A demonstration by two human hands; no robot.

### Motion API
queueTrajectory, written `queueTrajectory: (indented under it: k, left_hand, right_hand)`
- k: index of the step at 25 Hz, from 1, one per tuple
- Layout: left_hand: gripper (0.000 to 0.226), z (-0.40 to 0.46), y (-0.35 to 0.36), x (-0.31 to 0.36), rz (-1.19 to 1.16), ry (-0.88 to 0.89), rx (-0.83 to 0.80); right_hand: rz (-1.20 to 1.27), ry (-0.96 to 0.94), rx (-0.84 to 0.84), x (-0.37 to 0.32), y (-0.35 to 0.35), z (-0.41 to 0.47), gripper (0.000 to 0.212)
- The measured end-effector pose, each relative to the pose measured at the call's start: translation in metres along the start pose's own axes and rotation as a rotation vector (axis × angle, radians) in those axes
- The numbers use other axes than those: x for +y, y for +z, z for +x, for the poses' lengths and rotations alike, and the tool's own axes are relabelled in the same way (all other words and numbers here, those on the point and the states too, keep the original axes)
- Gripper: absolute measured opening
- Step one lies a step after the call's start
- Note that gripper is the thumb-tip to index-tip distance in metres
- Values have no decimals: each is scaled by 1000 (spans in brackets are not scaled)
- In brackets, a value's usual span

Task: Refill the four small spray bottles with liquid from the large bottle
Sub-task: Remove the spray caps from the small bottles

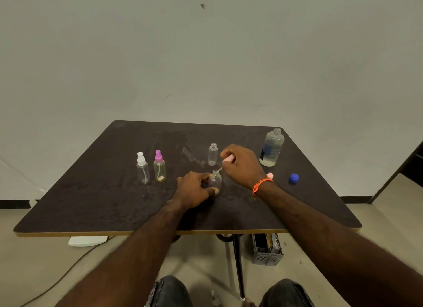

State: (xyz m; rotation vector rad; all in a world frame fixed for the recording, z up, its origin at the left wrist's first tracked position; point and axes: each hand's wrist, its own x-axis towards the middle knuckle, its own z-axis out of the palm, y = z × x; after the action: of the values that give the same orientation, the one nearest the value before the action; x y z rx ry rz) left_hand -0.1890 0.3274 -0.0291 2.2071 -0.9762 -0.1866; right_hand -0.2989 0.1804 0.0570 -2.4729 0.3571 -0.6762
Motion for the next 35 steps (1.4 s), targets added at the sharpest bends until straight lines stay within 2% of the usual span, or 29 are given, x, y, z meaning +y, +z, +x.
queueTrajectory:
  k: [6,9,11,13,19,23,25,30,33,35]
  left_hand:
    - [34,1,4,4,-4,25,44]
    - [40,2,6,4,-20,24,46]
    - [43,2,8,1,-26,26,37]
    - [43,3,8,-1,-36,37,40]
    - [46,3,8,-2,-66,48,27]
    - [53,4,9,-5,-70,60,14]
    - [48,5,10,-7,-65,65,16]
    - [45,4,11,-7,-68,71,17]
    - [40,2,11,-6,-45,54,24]
    - [35,-1,10,-2,-9,37,36]
  right_hand:
    - [231,373,458,53,-19,-36,3]
    - [217,546,644,86,-29,-51,7]
    - [154,639,687,105,-34,-56,9]
    - [44,694,653,121,-33,-59,10]
    - [-277,732,404,153,-14,-53,19]
    - [-288,697,361,154,-12,-50,16]
    - [-253,686,366,150,-14,-52,18]
    - [-255,653,369,134,-20,-58,32]
    - [-300,510,396,120,-16,-60,33]
    - [-296,350,327,105,-5,-57,25]
